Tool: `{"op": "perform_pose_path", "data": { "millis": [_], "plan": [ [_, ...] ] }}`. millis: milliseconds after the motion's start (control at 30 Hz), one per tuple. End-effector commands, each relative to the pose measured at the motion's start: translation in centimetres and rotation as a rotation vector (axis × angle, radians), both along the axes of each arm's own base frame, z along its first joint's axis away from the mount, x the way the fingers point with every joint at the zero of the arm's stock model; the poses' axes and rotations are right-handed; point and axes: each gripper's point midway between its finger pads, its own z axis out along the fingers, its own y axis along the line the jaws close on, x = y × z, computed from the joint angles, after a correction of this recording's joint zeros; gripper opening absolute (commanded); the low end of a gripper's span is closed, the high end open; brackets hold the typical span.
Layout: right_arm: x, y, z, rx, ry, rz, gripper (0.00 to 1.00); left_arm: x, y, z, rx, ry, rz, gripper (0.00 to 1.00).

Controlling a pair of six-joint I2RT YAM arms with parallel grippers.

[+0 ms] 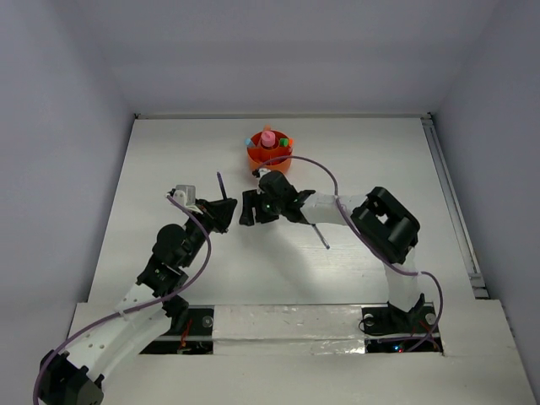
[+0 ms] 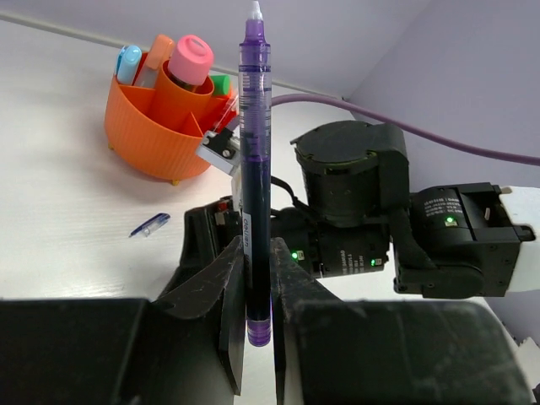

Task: Sort the stationery into containers
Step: Pick up the pen cap from the center of the board.

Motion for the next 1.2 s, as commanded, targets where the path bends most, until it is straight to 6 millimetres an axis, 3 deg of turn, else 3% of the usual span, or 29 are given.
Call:
{"op": "perform_pose_path", "data": {
  "millis": [0, 267, 333, 433, 467, 500, 567, 600, 633, 733, 867, 1167],
  "plan": [
    [0.8, 2.0, 0.7, 0.059, 0.012, -0.016, 0.70, 0.0, 0.1, 1.3, -0.023, -0.045, 0.003, 0.00],
    [2.0, 4.9, 4.3, 0.186, -0.009, -0.001, 0.69, 0.0, 0.6, 1.4, -0.022, -0.051, 0.028, 0.00],
    [2.3, 4.7, 6.1, 0.186, -0.055, 0.009, 0.64, -0.1, 0.8, 1.6, -0.026, -0.057, 0.039, 0.00],
    [2.7, 3.3, 6.8, 0.115, -0.135, 0.015, 0.53, -0.2, 0.7, 1.7, -0.027, -0.061, 0.033, 0.00],
    [2.9, 2.8, 7.5, 0.088, -0.187, 0.037, 0.44, -0.2, 0.7, 1.8, -0.028, -0.061, 0.035, 0.00],
    [2.9, 2.5, 7.6, 0.067, -0.204, 0.047, 0.41, -0.2, 0.7, 1.8, -0.028, -0.063, 0.033, 0.00],
    [3.7, 1.0, 7.3, -0.026, -0.225, 0.082, 0.36, -0.2, 0.7, 1.8, -0.027, -0.061, 0.032, 0.00],
    [3.3, 0.1, 5.6, -0.100, -0.190, 0.108, 0.36, -0.2, 0.7, 1.7, -0.026, -0.060, 0.032, 0.00],
    [3.8, 0.4, 6.5, -0.120, -0.215, 0.131, 0.37, -0.2, 0.7, 1.7, -0.024, -0.060, 0.032, 0.00],
    [3.8, -0.8, 4.8, -0.253, -0.223, 0.222, 0.45, -0.2, 0.6, 1.6, -0.021, -0.058, 0.032, 0.00],
    [4.5, -1.0, 4.6, -0.342, -0.281, 0.340, 0.55, -0.1, 0.7, 1.6, -0.020, -0.058, 0.037, 0.00],
    [4.8, -1.3, 2.0, -0.444, -0.253, 0.443, 0.57, 0.0, 0.8, 1.5, -0.016, -0.055, 0.044, 0.00]
  ]
}}
